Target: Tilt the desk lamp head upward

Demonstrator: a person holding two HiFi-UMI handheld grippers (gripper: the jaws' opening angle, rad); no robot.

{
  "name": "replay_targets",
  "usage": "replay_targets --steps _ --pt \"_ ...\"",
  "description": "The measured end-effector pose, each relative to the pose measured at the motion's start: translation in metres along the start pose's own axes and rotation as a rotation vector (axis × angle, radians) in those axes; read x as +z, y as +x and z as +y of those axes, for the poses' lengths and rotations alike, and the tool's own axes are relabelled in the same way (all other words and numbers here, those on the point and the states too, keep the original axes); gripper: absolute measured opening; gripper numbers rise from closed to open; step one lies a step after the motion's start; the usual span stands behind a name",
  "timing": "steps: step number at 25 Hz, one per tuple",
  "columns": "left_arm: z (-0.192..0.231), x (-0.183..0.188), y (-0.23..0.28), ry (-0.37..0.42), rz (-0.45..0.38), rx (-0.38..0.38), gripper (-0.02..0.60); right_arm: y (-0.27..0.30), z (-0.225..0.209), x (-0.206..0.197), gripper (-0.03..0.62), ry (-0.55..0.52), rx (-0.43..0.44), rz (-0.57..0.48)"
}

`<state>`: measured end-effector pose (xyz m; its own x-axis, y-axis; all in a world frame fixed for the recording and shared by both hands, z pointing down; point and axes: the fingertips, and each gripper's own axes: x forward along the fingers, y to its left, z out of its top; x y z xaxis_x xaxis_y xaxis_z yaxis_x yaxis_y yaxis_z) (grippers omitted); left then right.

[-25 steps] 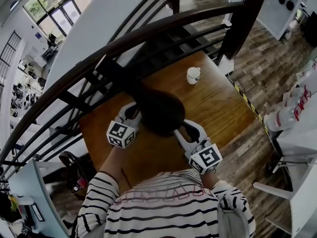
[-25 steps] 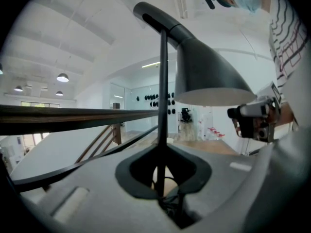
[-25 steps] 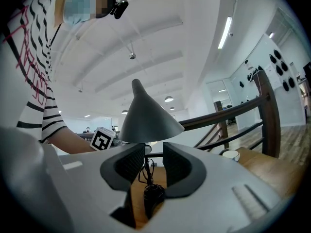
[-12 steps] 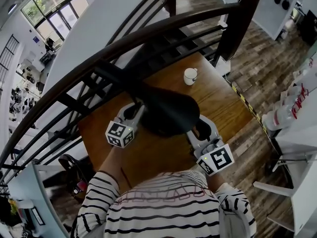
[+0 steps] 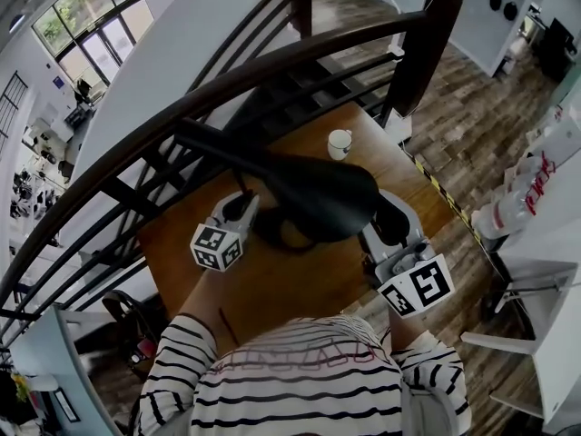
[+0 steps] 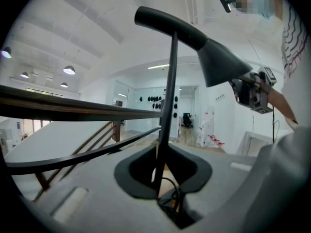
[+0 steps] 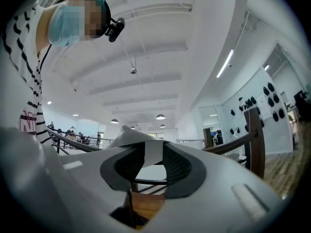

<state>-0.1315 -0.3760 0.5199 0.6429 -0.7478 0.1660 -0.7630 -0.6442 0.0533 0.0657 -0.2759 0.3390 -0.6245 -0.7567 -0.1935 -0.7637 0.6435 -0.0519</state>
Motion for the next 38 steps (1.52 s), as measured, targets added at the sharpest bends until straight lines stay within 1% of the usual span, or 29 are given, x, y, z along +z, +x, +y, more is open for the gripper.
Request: replay_targets --steps 5,13,18,23,28,32,38 --pt "0.000 -0.001 0.000 0.002 0.003 0.002 0.057 0.004 0.000 0.024 0.103 0.009 0.027 -0.029" --pt "0.000 0.000 -0.003 0.000 -0.002 -0.004 0.057 0.010 0.005 0.057 0.104 0.053 0.052 -0.096" --pt "-0.001 0.001 -0.004 0.001 -0.004 -0.010 0.055 0.016 0.008 0.080 0.104 0.040 0.069 -0.141" --pt "-0.002 0.003 -0.001 -0.019 0.001 -0.014 0.057 0.025 0.009 0.103 0.106 0.018 0.092 -0.180" --pt "-0.002 0.003 0.000 -0.007 0.011 -0.007 0.055 0.034 0.011 0.119 0.106 -0.006 0.106 -0.210" --pt "0.000 0.002 -0.001 -0.014 0.012 -0.005 0.057 0.044 0.017 0.131 0.106 -0.031 0.120 -0.217" --pt "0.000 0.002 -0.002 0.000 0.013 0.006 0.054 0.053 0.022 0.143 0.107 -0.059 0.138 -0.212"
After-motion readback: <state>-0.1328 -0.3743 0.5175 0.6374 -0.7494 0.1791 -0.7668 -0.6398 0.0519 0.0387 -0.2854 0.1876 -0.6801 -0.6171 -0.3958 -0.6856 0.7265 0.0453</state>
